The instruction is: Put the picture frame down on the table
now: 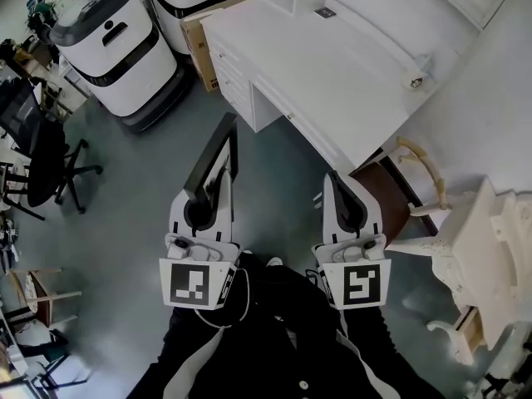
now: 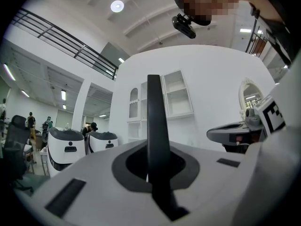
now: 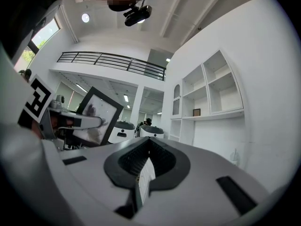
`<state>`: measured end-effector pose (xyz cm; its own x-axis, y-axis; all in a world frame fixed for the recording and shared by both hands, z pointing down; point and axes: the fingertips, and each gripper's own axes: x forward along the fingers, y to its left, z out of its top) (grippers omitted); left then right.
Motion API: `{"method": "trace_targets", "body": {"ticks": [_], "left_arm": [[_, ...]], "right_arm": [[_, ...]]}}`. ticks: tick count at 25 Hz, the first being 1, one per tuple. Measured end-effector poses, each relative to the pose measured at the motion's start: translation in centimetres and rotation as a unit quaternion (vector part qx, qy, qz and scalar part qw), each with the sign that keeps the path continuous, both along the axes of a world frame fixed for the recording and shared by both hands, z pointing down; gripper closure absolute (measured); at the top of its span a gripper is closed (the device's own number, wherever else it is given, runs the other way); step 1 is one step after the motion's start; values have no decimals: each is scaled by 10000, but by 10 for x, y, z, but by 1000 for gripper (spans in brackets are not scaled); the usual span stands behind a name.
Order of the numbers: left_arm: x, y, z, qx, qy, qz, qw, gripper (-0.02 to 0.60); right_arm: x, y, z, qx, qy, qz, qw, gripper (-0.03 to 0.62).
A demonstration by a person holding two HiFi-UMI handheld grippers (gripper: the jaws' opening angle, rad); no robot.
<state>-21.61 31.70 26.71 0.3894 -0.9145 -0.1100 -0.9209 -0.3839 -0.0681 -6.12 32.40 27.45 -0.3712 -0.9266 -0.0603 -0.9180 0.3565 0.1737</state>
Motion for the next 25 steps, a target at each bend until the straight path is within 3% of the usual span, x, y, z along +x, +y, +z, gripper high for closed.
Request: {"method": "trace_targets", "body": {"ticks": [10,25], "left_arm": [[-7,12,0,137,-161,-293,9993,568],[-20,-70,0,115,-100,-36,9999,568]], "right_arm": [[-14,5,-1,258,186,-302,9990,592],[-28,-64,-2,293,421,11,9987,592]]}}
